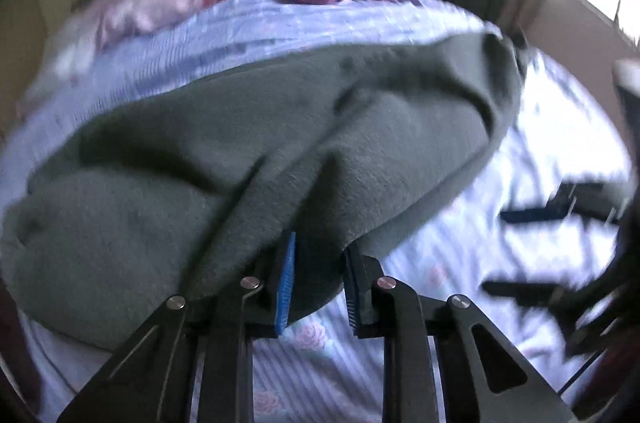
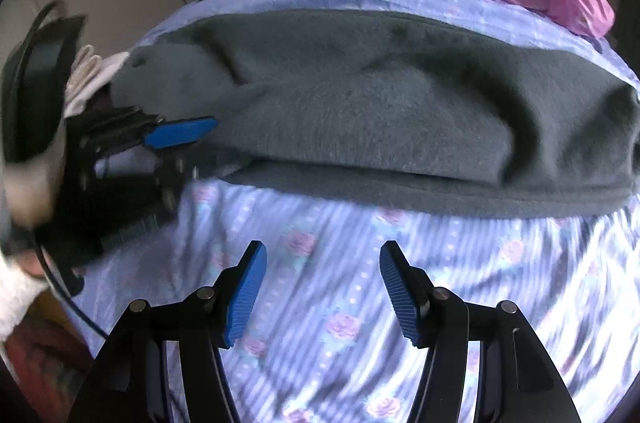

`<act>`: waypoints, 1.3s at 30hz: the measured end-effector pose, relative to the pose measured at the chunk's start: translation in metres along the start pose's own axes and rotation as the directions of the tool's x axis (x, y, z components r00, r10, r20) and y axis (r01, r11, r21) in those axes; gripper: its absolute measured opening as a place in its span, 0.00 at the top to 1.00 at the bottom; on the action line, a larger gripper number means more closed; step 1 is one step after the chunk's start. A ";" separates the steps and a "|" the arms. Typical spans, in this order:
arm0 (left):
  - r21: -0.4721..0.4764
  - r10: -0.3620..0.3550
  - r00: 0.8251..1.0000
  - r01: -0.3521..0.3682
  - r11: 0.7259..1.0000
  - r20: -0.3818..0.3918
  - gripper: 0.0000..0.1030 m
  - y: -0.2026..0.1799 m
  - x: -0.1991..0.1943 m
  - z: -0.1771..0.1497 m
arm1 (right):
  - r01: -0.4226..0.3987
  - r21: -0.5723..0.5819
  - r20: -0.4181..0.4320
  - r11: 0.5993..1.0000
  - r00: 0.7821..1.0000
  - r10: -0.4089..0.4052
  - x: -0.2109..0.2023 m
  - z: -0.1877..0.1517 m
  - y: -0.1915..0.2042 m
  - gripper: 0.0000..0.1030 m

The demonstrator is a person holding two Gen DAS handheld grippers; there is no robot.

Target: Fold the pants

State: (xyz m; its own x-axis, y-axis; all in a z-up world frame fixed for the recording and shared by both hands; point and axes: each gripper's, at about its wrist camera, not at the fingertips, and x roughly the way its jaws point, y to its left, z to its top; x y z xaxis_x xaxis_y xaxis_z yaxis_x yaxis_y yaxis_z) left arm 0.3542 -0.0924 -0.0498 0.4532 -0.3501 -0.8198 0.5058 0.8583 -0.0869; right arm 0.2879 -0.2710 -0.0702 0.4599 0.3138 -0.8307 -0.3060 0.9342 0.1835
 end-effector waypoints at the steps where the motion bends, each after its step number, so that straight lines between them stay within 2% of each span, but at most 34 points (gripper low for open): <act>1: -0.033 -0.021 1.000 0.021 0.999 -0.009 0.78 0.008 -0.001 0.007 | -0.013 -0.006 0.002 1.000 1.000 0.013 0.000 0.002 0.002 0.42; 3: -0.055 -0.037 0.999 0.036 0.998 -0.018 0.79 0.017 -0.003 0.018 | -0.050 -0.020 0.010 0.999 0.999 0.050 0.000 0.006 0.009 0.42; 6: -0.050 -0.012 1.000 0.011 0.999 -0.022 0.80 0.023 -0.003 0.033 | -0.119 -0.073 0.019 0.990 0.992 0.121 0.002 0.016 0.024 0.42; 10: -0.067 -0.038 0.998 0.034 0.997 -0.055 0.81 0.028 0.002 0.039 | -0.133 -0.116 0.037 0.984 0.990 0.138 0.013 0.034 0.040 0.42; 15: -0.056 -0.065 0.996 0.061 0.997 -0.056 0.80 0.035 -0.001 0.038 | -0.154 -0.183 0.065 0.971 0.984 0.169 0.024 0.054 0.053 0.42; 18: -0.040 -0.070 0.996 0.068 0.997 -0.055 0.80 0.035 -0.002 0.037 | -0.147 -0.236 0.042 0.961 0.986 0.161 0.035 0.061 0.061 0.42; 21: -0.044 -0.083 0.995 0.081 0.996 -0.052 0.80 0.037 -0.003 0.036 | -0.124 -0.269 0.073 0.955 0.986 0.148 0.039 0.076 0.063 0.43; 25: -0.055 -0.085 0.995 0.082 0.995 -0.054 0.80 0.041 -0.002 0.035 | -0.200 -0.232 -0.002 0.952 0.979 0.205 0.060 0.093 0.054 0.43; 27: -0.070 -0.089 0.995 0.086 0.994 -0.052 0.76 0.043 -0.002 0.034 | -0.218 -0.211 -0.012 0.953 0.975 0.220 0.066 0.094 0.054 0.43; 29: -0.089 -0.095 0.993 0.089 0.992 -0.063 0.72 0.045 -0.001 0.031 | -0.234 -0.206 -0.012 0.950 0.971 0.237 0.068 0.093 0.056 0.50; 31: -0.087 -0.090 0.992 0.083 0.993 -0.085 0.67 0.043 -0.002 0.025 | -0.256 -0.193 -0.038 0.947 0.967 0.253 0.074 0.090 0.059 0.72; 32: -0.075 -0.086 0.993 0.079 0.994 -0.087 0.65 0.041 -0.004 0.022 | -0.266 -0.173 -0.060 0.948 0.964 0.260 0.078 0.088 0.060 0.72; 34: -0.051 -0.069 0.996 0.066 0.996 -0.062 0.52 0.037 -0.015 0.013 | -0.269 -0.158 -0.070 0.950 0.963 0.261 0.080 0.084 0.060 0.78; 36: -0.044 -0.067 0.997 0.066 0.997 -0.030 0.48 0.035 -0.028 0.005 | -0.294 -0.133 -0.069 0.947 0.955 0.287 0.072 0.074 0.058 0.79; 37: -0.039 -0.057 0.998 0.057 0.998 -0.009 0.44 0.034 -0.037 0.001 | -0.304 -0.123 -0.073 0.945 0.952 0.297 0.069 0.069 0.058 0.80; 39: -0.033 -0.023 0.999 0.024 0.999 0.024 0.42 0.032 -0.049 -0.004 | -0.316 -0.121 -0.086 0.941 0.948 0.307 0.059 0.057 0.061 0.80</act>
State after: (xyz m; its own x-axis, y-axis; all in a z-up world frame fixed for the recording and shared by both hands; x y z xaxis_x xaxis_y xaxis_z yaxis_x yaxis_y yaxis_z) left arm 0.3449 -0.0461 -0.0146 0.4591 -0.3784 -0.8038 0.4915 0.8619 -0.1250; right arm 0.3440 -0.1856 -0.0781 0.2700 0.5696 -0.7763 -0.5344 0.7593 0.3712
